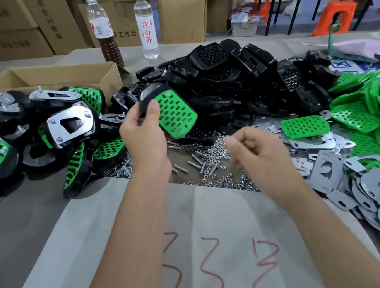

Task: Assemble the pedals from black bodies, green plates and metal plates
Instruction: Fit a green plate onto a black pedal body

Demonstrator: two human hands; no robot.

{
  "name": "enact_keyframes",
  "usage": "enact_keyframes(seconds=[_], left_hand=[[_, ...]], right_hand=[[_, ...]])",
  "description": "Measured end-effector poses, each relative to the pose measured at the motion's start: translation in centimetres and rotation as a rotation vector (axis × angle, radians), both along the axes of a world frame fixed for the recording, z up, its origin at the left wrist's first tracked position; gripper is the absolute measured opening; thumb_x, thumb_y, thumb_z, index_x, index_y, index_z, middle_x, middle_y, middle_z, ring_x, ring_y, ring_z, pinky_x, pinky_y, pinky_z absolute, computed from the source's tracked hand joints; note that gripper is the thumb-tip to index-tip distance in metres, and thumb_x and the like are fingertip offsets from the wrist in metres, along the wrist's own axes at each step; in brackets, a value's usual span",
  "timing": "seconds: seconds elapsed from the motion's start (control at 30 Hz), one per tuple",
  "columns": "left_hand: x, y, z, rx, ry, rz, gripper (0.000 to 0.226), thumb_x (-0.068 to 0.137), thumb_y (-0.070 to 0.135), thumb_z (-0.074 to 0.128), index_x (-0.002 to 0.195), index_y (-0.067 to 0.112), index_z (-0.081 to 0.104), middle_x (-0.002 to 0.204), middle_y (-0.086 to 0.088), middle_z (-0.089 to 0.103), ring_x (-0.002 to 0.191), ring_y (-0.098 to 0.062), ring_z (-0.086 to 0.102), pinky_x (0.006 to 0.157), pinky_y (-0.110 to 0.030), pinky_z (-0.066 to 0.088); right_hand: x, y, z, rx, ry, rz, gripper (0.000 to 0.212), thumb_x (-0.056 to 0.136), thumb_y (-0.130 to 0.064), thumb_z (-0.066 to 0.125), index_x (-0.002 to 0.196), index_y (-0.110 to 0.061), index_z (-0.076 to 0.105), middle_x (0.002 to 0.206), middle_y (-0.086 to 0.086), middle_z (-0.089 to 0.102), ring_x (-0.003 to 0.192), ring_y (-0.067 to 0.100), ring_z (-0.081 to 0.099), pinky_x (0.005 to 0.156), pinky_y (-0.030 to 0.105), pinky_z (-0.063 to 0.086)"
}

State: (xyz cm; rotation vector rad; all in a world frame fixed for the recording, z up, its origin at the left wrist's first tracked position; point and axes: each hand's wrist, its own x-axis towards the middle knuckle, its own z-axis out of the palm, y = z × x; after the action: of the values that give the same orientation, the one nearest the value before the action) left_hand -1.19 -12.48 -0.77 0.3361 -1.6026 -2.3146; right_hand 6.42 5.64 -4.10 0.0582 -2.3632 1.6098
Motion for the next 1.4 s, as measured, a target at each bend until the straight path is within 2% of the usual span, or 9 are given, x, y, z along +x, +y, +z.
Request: enact_keyframes(seconds=[0.13, 0.27, 0.47, 0.67, 0.77, 0.93, 1.1, 1.27, 1.4], left_hand=[[-1.0, -1.8, -0.3, 0.240, -0.076, -0.016, 0.008, 0.106, 0.023, 0.063, 0.101, 0.020, 0.068, 0.101, -0.003, 0.075, 0.095, -0.025, 0.073, 0.082, -0.039, 0.059], [-1.3, -2.1, -0.3, 0.405, -0.134, -0.138, 0.039, 0.099, 0.005, 0.066, 0.138, 0.003, 0.060, 0.127, -0.015, 0.073, 0.091, -0.019, 0.072, 0.069, -0.026, 0.060], [-0.8, -1.3, -0.1, 0.495, -0.130, -0.291, 0.042, 0.100, -0.004, 0.059, 0.141, -0.005, 0.055, 0.112, -0.017, 0.072, 0.086, -0.022, 0.072, 0.066, -0.029, 0.063], [-0.1, 0.0, -0.4, 0.339, -0.072, -0.444, 0.037, 0.096, -0.012, 0.059, 0.132, -0.004, 0.056, 0.124, -0.027, 0.070, 0.091, -0.032, 0.077, 0.073, -0.043, 0.066], [0.3, 1.2, -0.7, 0.241, -0.071, -0.535, 0.042, 0.095, -0.011, 0.063, 0.134, 0.000, 0.054, 0.125, -0.024, 0.069, 0.099, -0.035, 0.076, 0.073, -0.043, 0.065], [1.0, 3.2, -1.7, -0.026, -0.065, -0.631, 0.045, 0.092, -0.009, 0.070, 0.130, 0.012, 0.058, 0.122, -0.021, 0.071, 0.107, -0.040, 0.074, 0.075, -0.047, 0.065], [1.4, 4.0, -2.1, -0.128, -0.042, -0.662, 0.049, 0.091, -0.002, 0.076, 0.132, 0.018, 0.058, 0.112, -0.017, 0.077, 0.100, -0.034, 0.077, 0.081, -0.050, 0.065], [1.7, 4.3, -2.1, -0.165, -0.034, -0.665, 0.047, 0.090, 0.001, 0.077, 0.129, 0.021, 0.060, 0.109, -0.016, 0.077, 0.098, -0.033, 0.078, 0.082, -0.050, 0.065], [2.2, 4.8, -1.9, -0.087, -0.050, -0.636, 0.046, 0.090, -0.006, 0.075, 0.128, 0.014, 0.060, 0.116, -0.025, 0.072, 0.105, -0.041, 0.074, 0.069, -0.042, 0.064]], right_hand=[[-0.4, -3.2, -0.1, 0.603, 0.137, 0.029, 0.011, 0.093, -0.034, 0.074, 0.095, -0.026, 0.068, 0.088, -0.013, 0.062, 0.086, 0.007, 0.052, 0.079, 0.027, 0.040], [-0.9, -6.4, 0.6, 0.746, 0.031, 0.047, 0.013, 0.094, -0.037, 0.069, 0.098, -0.025, 0.067, 0.097, -0.007, 0.053, 0.103, 0.019, 0.051, 0.077, 0.036, 0.044], [-1.9, -7.8, 1.5, 0.910, -0.060, 0.045, 0.010, 0.101, -0.026, 0.057, 0.092, -0.022, 0.054, 0.100, -0.001, 0.045, 0.109, 0.026, 0.049, 0.073, 0.037, 0.041], [-1.0, -3.2, 1.8, 0.251, 0.038, -0.072, 0.011, 0.097, -0.013, 0.069, 0.096, -0.018, 0.060, 0.072, -0.002, 0.065, 0.070, 0.025, 0.062, 0.062, 0.030, 0.053], [-0.1, -0.7, 1.2, 0.190, 0.138, -0.123, 0.030, 0.096, -0.007, 0.069, 0.121, -0.023, 0.068, 0.073, -0.008, 0.067, 0.068, 0.011, 0.060, 0.066, 0.022, 0.047], [0.4, 0.5, 0.7, -0.195, 0.236, -0.249, 0.011, 0.098, 0.000, 0.065, 0.102, -0.009, 0.070, 0.080, 0.004, 0.076, 0.064, 0.014, 0.068, 0.053, 0.025, 0.053], [0.6, 0.3, 0.6, -0.060, 0.317, -0.296, 0.013, 0.091, -0.009, 0.079, 0.090, -0.022, 0.078, 0.082, -0.009, 0.075, 0.065, 0.009, 0.069, 0.052, 0.017, 0.053], [0.1, 0.7, -0.1, 0.053, 0.330, -0.322, 0.004, 0.088, -0.013, 0.081, 0.090, -0.010, 0.079, 0.085, -0.002, 0.074, 0.076, 0.020, 0.071, 0.067, 0.048, 0.061], [0.0, 0.6, -0.1, 0.197, 0.404, -0.271, 0.006, 0.087, -0.012, 0.079, 0.086, -0.007, 0.077, 0.082, 0.001, 0.069, 0.076, 0.022, 0.068, 0.063, 0.049, 0.058]])
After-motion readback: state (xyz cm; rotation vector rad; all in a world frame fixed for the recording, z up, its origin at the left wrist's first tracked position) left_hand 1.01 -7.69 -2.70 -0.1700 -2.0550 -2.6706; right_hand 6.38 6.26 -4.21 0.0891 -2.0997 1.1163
